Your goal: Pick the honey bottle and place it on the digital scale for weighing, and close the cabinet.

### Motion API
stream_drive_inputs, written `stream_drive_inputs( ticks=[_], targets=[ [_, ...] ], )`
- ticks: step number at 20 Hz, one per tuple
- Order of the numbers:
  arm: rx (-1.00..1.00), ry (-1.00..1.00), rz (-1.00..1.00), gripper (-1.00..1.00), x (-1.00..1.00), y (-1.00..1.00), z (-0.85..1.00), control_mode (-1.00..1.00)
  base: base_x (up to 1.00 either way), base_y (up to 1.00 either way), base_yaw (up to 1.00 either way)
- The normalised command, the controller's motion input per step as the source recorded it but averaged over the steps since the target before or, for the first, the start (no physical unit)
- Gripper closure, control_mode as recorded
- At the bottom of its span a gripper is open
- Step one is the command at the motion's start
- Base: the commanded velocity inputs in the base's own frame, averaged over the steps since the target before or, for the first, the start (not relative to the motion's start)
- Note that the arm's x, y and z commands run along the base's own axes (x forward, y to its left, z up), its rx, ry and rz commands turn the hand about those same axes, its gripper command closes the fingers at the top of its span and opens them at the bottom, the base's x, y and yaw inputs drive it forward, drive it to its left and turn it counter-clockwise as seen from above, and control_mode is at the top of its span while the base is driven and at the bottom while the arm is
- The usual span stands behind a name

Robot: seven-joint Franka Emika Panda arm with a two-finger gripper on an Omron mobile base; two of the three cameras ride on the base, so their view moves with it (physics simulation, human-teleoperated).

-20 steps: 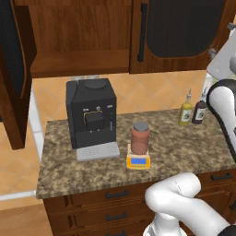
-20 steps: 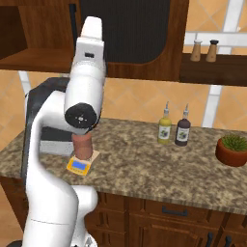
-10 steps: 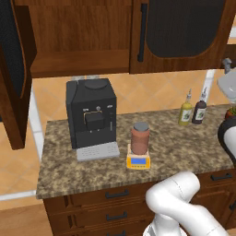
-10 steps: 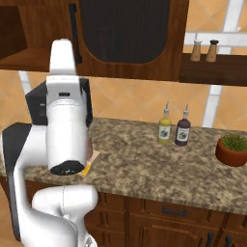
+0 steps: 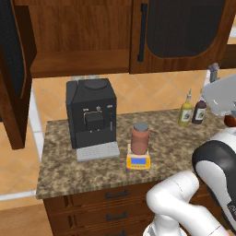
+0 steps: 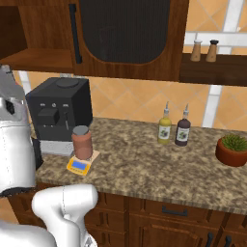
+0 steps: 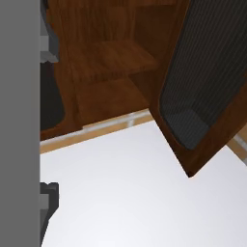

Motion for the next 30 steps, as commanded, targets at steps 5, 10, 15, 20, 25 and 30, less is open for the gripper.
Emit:
stream_drive_inputs(
  ticks=[5,10,15,20,25,30],
  targets=[
    [-0.12,0.0,0.0,-1.0,-0.99,1.0,0.0,-1.0,0.0,0.0,0.0],
    [-0.16,0.16,0.0,-1.0,-1.0,1.0,0.06,-1.0,0.0,0.0,0.0],
    [-0.1,0.1,0.0,-1.0,-0.97,1.0,-0.06,-1.0,0.0,0.0,0.0],
    [0.03,-0.04,-0.09,-1.0,-0.78,1.0,-0.37,-1.0,0.0,0.0,0.0],
    [0.06,-0.05,-0.19,-1.0,-0.23,1.0,-0.53,-1.0,0.0,0.0,0.0],
    [0.13,-0.04,-0.21,-1.0,0.0,1.0,-0.56,-1.0,0.0,0.0,0.0]
  ],
)
